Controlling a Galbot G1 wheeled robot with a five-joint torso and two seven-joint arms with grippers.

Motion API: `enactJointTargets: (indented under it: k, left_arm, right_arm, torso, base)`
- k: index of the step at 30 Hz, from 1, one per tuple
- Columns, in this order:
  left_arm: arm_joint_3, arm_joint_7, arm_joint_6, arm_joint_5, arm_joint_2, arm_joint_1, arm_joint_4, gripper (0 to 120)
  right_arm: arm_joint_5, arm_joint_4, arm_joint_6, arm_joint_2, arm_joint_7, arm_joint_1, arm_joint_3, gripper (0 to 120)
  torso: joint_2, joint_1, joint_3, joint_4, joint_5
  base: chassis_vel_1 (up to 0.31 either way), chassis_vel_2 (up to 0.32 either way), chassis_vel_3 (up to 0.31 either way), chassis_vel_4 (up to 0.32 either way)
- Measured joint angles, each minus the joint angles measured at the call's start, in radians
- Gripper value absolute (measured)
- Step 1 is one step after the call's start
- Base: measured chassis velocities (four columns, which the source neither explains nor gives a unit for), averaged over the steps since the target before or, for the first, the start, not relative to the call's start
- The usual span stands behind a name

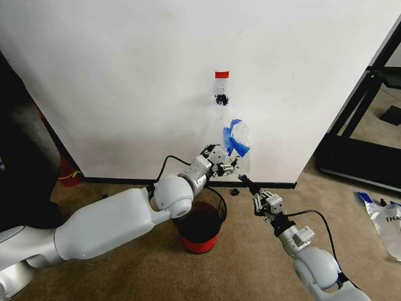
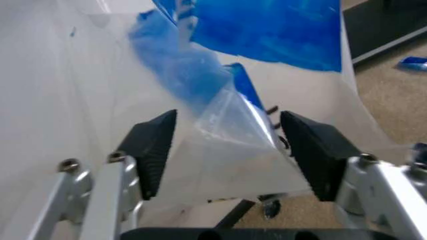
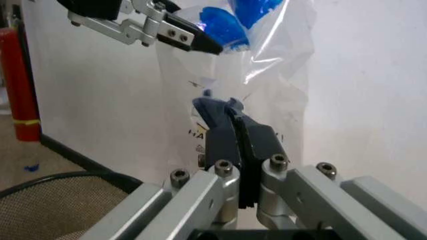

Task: Pick up the garbage bag from the wall and place it over the trash bin.

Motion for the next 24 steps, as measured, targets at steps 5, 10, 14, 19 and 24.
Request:
enactJointTargets:
  k: [5, 10, 14, 19, 24]
  left_arm:
    - [-0.002, 0.0, -0.008, 0.005, -0.004, 0.0, 0.003, 39]
    - [-0.005, 0.0, -0.008, 0.001, 0.0, 0.012, 0.0, 22]
    - [-0.006, 0.0, -0.012, 0.002, 0.0, 0.017, 0.008, 11]
    - [-0.033, -0.005, -0.014, -0.001, -0.005, 0.031, -0.006, 0]
    - [-0.067, -0.02, -0.014, -0.016, -0.002, 0.047, -0.034, 0]
  right_arm:
    - [0.003, -0.018, 0.0, 0.002, 0.0, 0.0, 0.0, 0]
    - [0.009, -0.019, 0.0, 0.003, 0.002, 0.003, 0.0, 0]
    - [0.01, -0.013, -0.002, 0.001, 0.003, 0.003, 0.0, 0]
    - [0.008, -0.009, -0.003, 0.001, 0.013, -0.001, 0.001, 0]
    - [0.007, -0.007, -0.009, 0.006, 0.039, -0.004, 0.005, 0]
  torso:
    - [0.0, 0.0, 0.0, -0.0002, 0.0001]
    - [0.0, 0.0, 0.0, 0.0001, 0.0001]
    - [0.0, 0.0, 0.0, 0.0, 0.0]
    - [0.0, 0.0, 0.0, -0.0001, 0.0]
    - [0.0, 0.0, 0.0, 0.0, 0.0]
  base:
    - [0.0, 0.0, 0.0, 0.0]
    - [0.0, 0.0, 0.0, 0.0]
    - [0.0, 0.0, 0.0, 0.0]
    - [0.0, 0.0, 0.0, 0.0]
    - [0.0, 0.0, 0.0, 0.0]
